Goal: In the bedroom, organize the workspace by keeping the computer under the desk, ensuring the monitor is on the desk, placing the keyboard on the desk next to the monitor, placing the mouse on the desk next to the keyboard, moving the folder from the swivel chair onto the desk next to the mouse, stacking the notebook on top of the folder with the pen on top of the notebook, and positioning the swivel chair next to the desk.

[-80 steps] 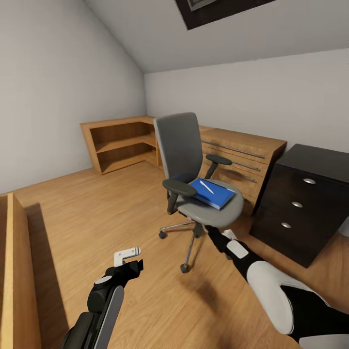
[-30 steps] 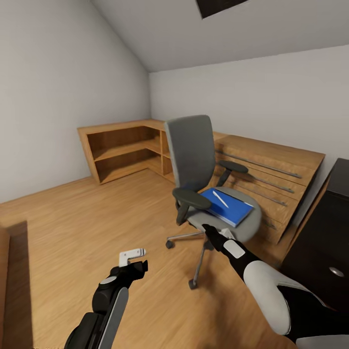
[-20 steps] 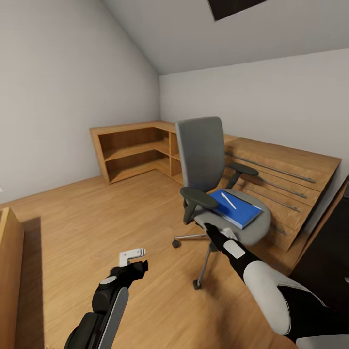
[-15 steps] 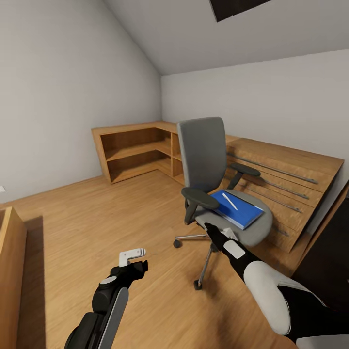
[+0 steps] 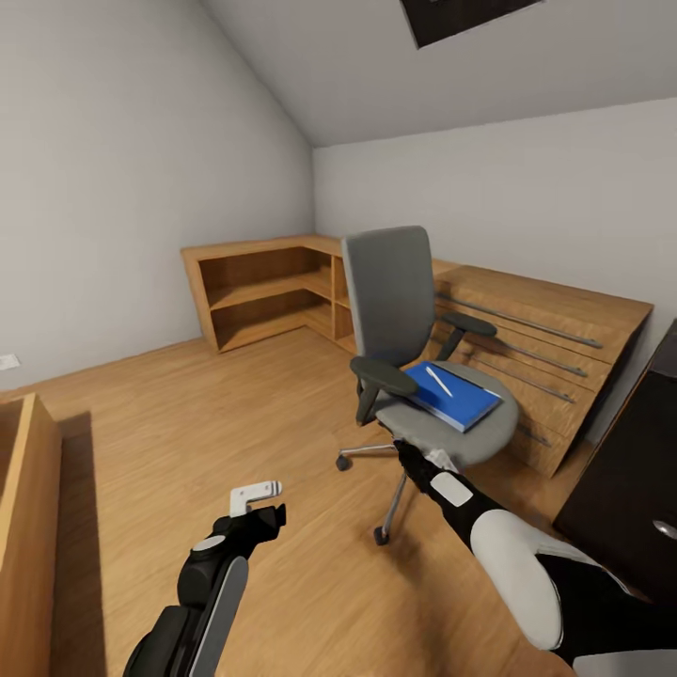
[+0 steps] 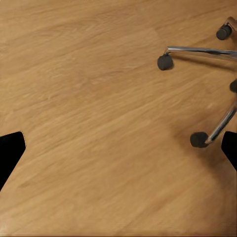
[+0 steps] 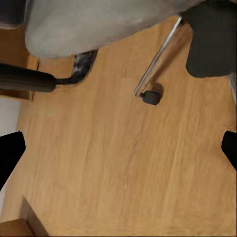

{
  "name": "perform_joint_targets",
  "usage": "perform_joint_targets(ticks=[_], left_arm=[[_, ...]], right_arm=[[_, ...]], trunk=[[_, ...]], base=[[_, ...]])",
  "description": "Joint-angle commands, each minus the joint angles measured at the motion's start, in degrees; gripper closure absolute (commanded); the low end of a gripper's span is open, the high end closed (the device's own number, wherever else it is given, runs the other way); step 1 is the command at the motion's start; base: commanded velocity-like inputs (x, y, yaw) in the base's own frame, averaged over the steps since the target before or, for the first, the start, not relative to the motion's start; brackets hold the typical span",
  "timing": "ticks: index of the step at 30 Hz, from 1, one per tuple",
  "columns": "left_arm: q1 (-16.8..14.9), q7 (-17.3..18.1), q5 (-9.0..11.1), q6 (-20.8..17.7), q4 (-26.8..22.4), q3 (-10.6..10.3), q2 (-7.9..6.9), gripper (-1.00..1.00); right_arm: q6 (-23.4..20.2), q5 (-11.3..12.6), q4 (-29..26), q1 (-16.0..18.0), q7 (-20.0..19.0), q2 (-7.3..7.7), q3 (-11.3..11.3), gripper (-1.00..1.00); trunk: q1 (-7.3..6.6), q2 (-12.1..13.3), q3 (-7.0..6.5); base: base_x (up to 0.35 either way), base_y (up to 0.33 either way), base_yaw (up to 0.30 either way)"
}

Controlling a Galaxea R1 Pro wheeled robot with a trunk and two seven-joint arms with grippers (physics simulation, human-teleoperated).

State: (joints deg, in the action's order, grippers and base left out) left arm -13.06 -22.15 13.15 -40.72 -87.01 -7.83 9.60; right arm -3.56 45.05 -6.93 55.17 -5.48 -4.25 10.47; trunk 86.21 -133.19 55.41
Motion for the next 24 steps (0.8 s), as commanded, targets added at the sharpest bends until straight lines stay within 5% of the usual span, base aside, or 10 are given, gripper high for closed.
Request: perform_joint_targets(ticks=[1, 3, 4, 6, 7, 14, 17, 18, 23, 24], left_arm=[[-0.03, -0.63, 0.54, -0.15, -0.04, 0.0, -0.02, -1.0], [-0.03, -0.67, 0.55, -0.15, 0.02, 0.03, -0.06, -1.0], [-0.03, -0.73, 0.55, -0.15, 0.05, 0.19, -0.08, -1.0], [-0.03, -0.73, 0.56, -0.19, 0.07, 0.31, -0.14, -1.0], [-0.03, -0.71, 0.52, -0.23, 0.13, 0.42, -0.18, -1.0], [-0.03, -0.72, 0.55, -0.17, 4.07, 0.37, -0.19, -1.0], [-0.03, -0.69, 0.56, -0.03, 8.55, 0.36, -0.19, -1.0], [-0.03, -0.63, 0.56, 0.63, 12.63, 0.36, -0.19, -1.0], [-0.03, -0.59, 0.56, 4.28, 18.95, 0.31, -0.22, -1.0], [-0.03, -0.58, 0.54, 7.29, 25.22, 0.28, -0.86, -1.0]], right_arm=[[2.53, -3.25, 1.83, -1.46, -0.14, -2.34, -0.45, -1.0], [6.19, -7.57, 2.6, -3.41, -0.14, -3.04, -1.2, -1.0], [12.1, -15.14, 3.55, -5.98, -0.13, -4.19, -1.66, -1.0], [17.0, -22.03, 4.79, -8.05, -0.09, -5.0, -1.88, -1.0], [22.06, -30.76, 7.42, -10.94, -0.06, -5.56, -2.0, -1.0], [23.37, -33.7, 7.85, -14.86, -0.03, -5.28, -2.15, -1.0], [23.87, -37.02, 7.92, -16.91, -0.01, -4.48, -2.41, -1.0], [25.04, -40.35, 8.0, -18.7, 0.13, -3.86, -2.55, -1.0], [27.18, -42.47, 8.05, -21.13, 0.29, -1.86, -2.62, -1.0], [27.46, -42.84, 8.12, -21.62, 0.41, -0.28, -2.64, -1.0]], trunk=[[-0.25, 0.38, -0.13], [-0.68, 1.18, -0.49], [-0.9, 1.58, -0.67], [-1.34, 2.38, -1.03], [-1.56, 2.78, -1.21], [-3.1, 5.59, -2.46], [-3.76, 6.79, -3.0], [-3.98, 7.19, -3.18], [-5.08, 9.2, -4.08], [-5.3, 9.6, -4.26]], base=[[-0.021, 0.0, 0.0], [-0.014, 0.0, 0.0], [-0.005, 0.0, 0.0], [-0.004, 0.0, 0.0], [0.0, 0.0, 0.0], [0.0, 0.0, 0.0], [0.0, 0.0, 0.0], [0.0, 0.0, 0.0], [0.0, 0.0, 0.0], [0.0, 0.0, 0.0]])
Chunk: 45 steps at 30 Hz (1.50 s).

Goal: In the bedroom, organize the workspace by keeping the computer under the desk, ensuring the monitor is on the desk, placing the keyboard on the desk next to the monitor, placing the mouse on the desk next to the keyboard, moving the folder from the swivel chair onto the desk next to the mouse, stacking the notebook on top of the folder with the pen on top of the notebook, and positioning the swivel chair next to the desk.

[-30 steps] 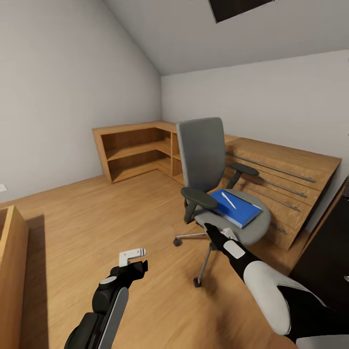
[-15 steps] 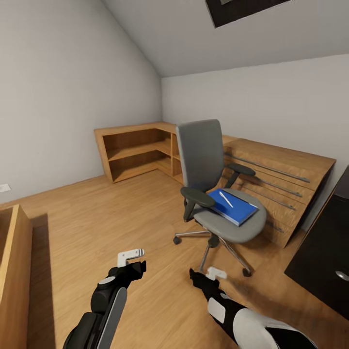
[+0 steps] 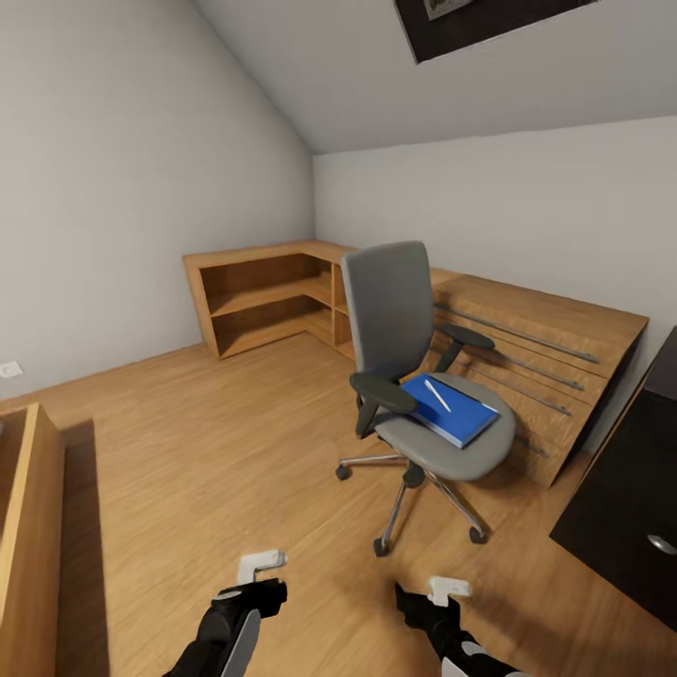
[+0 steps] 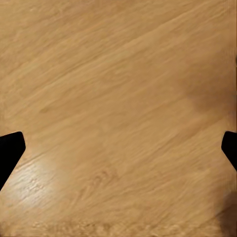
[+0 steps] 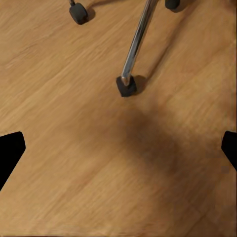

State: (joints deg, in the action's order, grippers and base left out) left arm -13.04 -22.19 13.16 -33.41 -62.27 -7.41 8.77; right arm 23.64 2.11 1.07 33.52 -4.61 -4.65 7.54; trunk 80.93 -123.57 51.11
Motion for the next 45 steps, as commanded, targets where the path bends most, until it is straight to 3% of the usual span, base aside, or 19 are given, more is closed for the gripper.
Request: perform_joint_targets(ticks=[1, 6, 11, 13, 20, 21, 22, 33, 45], left_arm=[[-0.05, -0.53, 0.52, 0.59, 1.79, -0.13, -0.27, -1.0], [-0.05, -0.53, 0.48, 6.24, 9.67, -0.22, -1.51, -1.0], [-0.05, -0.5, 0.4, 11.95, 17.29, -0.35, -1.76, -1.0], [-0.05, -0.37, 0.35, 19.31, 23.99, -0.54, -1.82, -1.0], [-0.05, -0.46, 0.29, 22.72, 26.23, -0.71, -1.72, -1.0], [-0.05, -0.12, 0.29, 25.54, 31.94, -0.92, -1.53, -1.0], [-0.05, -0.09, 0.31, 26.24, 32.32, -0.93, -1.53, -1.0], [-0.05, -0.05, 0.3, 27.71, 34.43, -0.93, -1.45, -1.0], [-0.05, -0.05, 0.29, 27.75, 34.49, -0.93, -1.41, -1.0]], right_arm=[[0.32, 0.06, 0.13, -0.01, -0.46, 0.4, 0.28, -1.0], [0.83, -0.05, 0.12, -0.28, -0.41, 2.01, 0.28, -1.0], [2.51, -0.07, 0.14, -0.48, -0.41, 2.43, 0.28, -1.0], [4.41, -0.11, 0.13, -0.61, -0.19, 2.52, 0.28, -1.0], [4.92, -0.08, 0.16, -0.73, 2.12, 2.39, 0.28, -1.0], [5.22, -0.06, 0.22, -0.73, 3.15, 1.96, 0.28, -1.0], [5.37, -0.07, 0.23, -0.73, 3.46, 1.82, 0.28, -1.0], [5.71, -0.17, 0.25, -0.73, 6.05, 1.23, 0.28, -1.0], [5.95, -0.17, 0.25, -0.73, 6.1, 1.22, 0.28, -1.0]], trunk=[[-0.24, 0.39, -0.14], [-1.34, 2.39, -1.04], [-2.44, 4.4, -1.94], [-2.88, 5.2, -2.3], [-4.41, 8.01, -3.55], [-4.63, 8.41, -3.73], [-4.85, 8.81, -3.91], [-7.27, 13.22, -5.89], [-9.91, 18.03, -8.04]], base=[[0.0, 0.0, 0.0], [0.0, 0.0, 0.0], [0.0, 0.0, 0.0], [0.0, 0.0, 0.0], [0.0, 0.0, -0.015], [0.0, 0.0, -0.264], [0.0, 0.0, -0.265], [-0.027, 0.0, -0.267], [-0.281, 0.0, -0.267]])
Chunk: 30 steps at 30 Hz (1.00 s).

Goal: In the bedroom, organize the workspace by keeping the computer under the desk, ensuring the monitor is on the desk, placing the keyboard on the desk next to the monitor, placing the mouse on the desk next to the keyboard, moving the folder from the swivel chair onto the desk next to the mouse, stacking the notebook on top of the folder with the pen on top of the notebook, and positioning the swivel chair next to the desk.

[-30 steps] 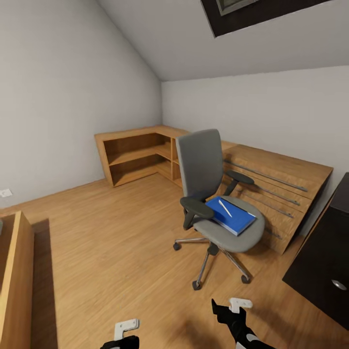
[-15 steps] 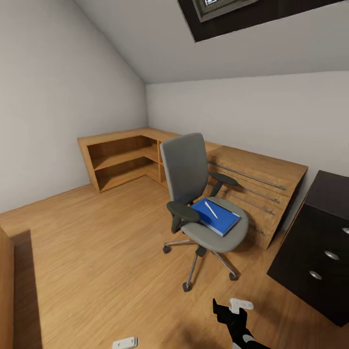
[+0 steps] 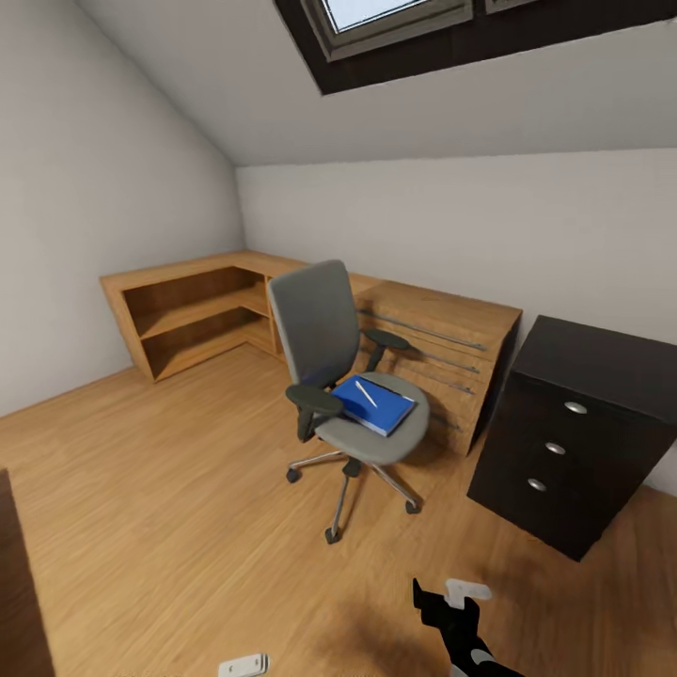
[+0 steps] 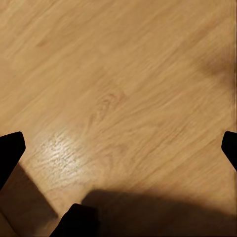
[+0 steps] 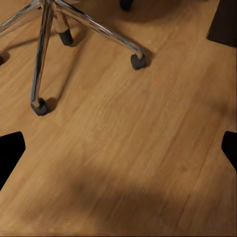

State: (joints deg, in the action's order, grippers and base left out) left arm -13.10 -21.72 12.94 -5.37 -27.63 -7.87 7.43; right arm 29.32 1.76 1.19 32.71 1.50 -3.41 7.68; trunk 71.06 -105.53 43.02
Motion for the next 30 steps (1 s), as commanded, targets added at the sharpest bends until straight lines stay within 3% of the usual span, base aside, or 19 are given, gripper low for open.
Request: perform_joint_targets(ticks=[1, 11, 30], left_arm=[[0.0, -0.52, 0.52, -0.31, -0.14, -0.48, -0.08, -1.0], [0.0, -0.52, 0.59, -0.33, -0.14, -0.47, -0.12, -1.0], [0.0, -0.35, 0.6, -0.37, 2.67, -0.56, -0.13, -1.0]], right_arm=[[0.46, 0.17, 0.13, 0.05, 0.0, -0.02, 0.14, -1.0], [4.24, 0.09, 0.05, -0.97, 0.07, 0.12, 0.14, -1.0], [4.46, 0.0, 0.13, -1.14, 0.01, 0.02, 0.13, -1.0]], trunk=[[-0.25, 0.39, -0.13], [-2.45, 4.4, -1.93], [-6.62, 12.02, -5.66]], base=[[-0.165, 0.0, -0.267], [-0.049, 0.0, -0.268], [-0.001, 0.0, -0.269]])
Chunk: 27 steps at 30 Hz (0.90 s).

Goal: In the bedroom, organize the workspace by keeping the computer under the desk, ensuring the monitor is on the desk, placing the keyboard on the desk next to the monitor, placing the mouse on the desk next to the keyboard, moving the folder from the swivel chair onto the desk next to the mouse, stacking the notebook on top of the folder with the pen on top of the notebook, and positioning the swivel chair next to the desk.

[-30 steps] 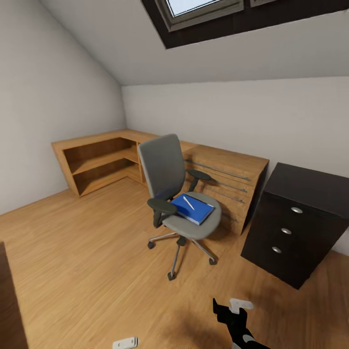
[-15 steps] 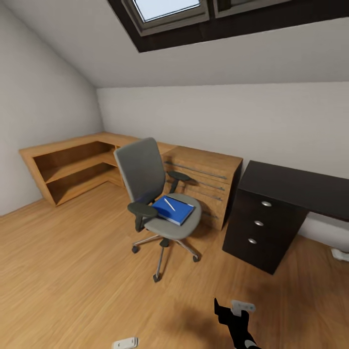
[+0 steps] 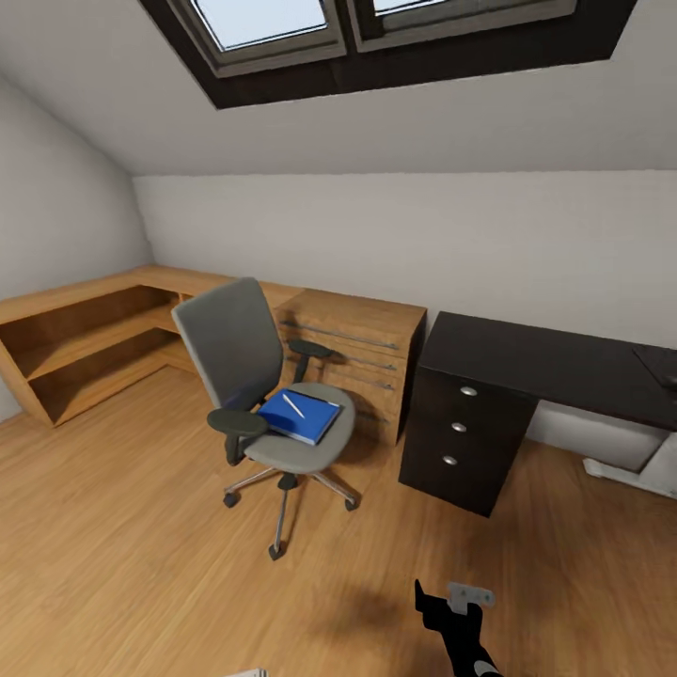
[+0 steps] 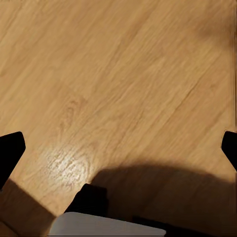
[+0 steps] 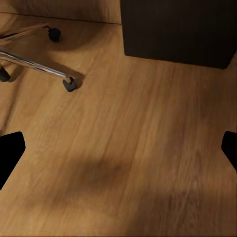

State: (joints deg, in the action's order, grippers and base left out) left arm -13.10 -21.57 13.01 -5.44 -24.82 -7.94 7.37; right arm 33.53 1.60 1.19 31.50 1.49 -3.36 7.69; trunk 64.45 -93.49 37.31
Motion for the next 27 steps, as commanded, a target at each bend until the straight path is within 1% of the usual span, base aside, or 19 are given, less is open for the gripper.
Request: perform_joint_targets(ticks=[1, 9, 13, 19, 27], left_arm=[[0.0, -0.47, 0.53, -0.29, 0.0, -0.49, -0.06, -1.0], [0.03, 0.18, 0.53, -0.6, 0.96, -0.55, -0.39, -1.0], [0.07, 2.87, 0.53, -0.64, 2.49, -0.51, -1.14, -1.0], [0.09, 4.75, 0.59, -0.58, 3.15, -0.5, -1.64, -1.0], [0.09, 5.1, 0.56, -0.07, 3.27, -0.44, -1.7, -1.0]], right_arm=[[0.24, 0.16, 0.13, 0.07, 0.01, -0.01, 0.12, -1.0], [0.22, 0.15, 0.13, 0.05, 0.0, -0.05, 0.11, -1.0], [0.22, 0.15, 0.13, 0.05, 0.0, 0.0, 0.12, -1.0], [0.22, 0.15, 0.13, 0.05, 0.0, 0.02, 0.13, -1.0], [0.22, 0.15, 0.13, 0.05, 0.0, 0.02, 0.13, -1.0]], trunk=[[-0.23, 0.39, -0.15], [-1.99, 3.6, -1.75], [-2.87, 5.2, -2.55], [-4.18, 7.61, -3.75], [-5.94, 10.82, -5.36]], base=[[0.0, 0.0, -0.269], [0.0, 0.0, -0.269], [0.0, 0.0, -0.269], [0.0, 0.0, -0.269], [0.0, 0.0, -0.269]])
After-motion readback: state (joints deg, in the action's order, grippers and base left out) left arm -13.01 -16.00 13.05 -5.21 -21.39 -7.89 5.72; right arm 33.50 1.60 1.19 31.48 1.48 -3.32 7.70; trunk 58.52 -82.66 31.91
